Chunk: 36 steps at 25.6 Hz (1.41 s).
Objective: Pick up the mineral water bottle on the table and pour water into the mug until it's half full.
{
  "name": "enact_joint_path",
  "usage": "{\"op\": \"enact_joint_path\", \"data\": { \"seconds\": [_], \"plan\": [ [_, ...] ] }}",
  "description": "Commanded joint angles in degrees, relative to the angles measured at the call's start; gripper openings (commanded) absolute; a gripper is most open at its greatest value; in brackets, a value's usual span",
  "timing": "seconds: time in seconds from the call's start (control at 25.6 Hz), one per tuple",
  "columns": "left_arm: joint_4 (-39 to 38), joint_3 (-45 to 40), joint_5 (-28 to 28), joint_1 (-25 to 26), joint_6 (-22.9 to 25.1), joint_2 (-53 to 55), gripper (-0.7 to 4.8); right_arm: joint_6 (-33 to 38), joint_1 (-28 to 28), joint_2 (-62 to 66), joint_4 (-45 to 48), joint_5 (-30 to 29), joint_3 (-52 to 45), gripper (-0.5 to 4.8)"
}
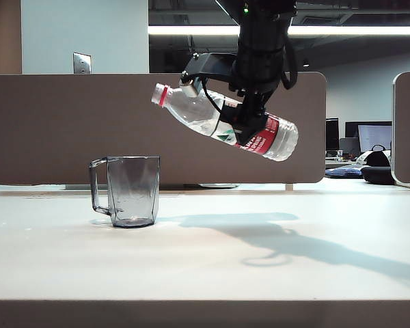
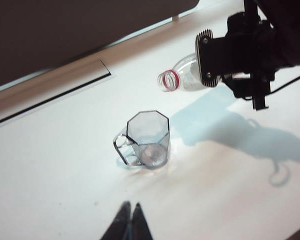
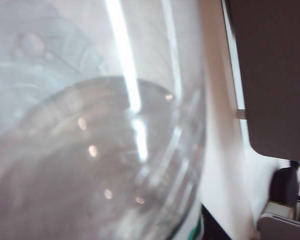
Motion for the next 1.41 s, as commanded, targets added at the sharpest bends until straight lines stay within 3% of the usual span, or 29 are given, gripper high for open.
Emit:
{"op": "enact_joint_path", "data": {
  "seconds": [0.04, 1.41],
  "plan": [
    [-1.70, 0.35, 0.24, -0.07, 0.17, -0.11, -0.05, -3.87, 0.22, -0.79, 2.64, 3.19, 0.61, 3.28],
    [-4.55, 0.35, 0.26, -0.13, 0.15, -0.52, -0.05, -13.35, 1.70, 4.09, 7.78, 10.95, 0.66, 3.23]
  ]
}}
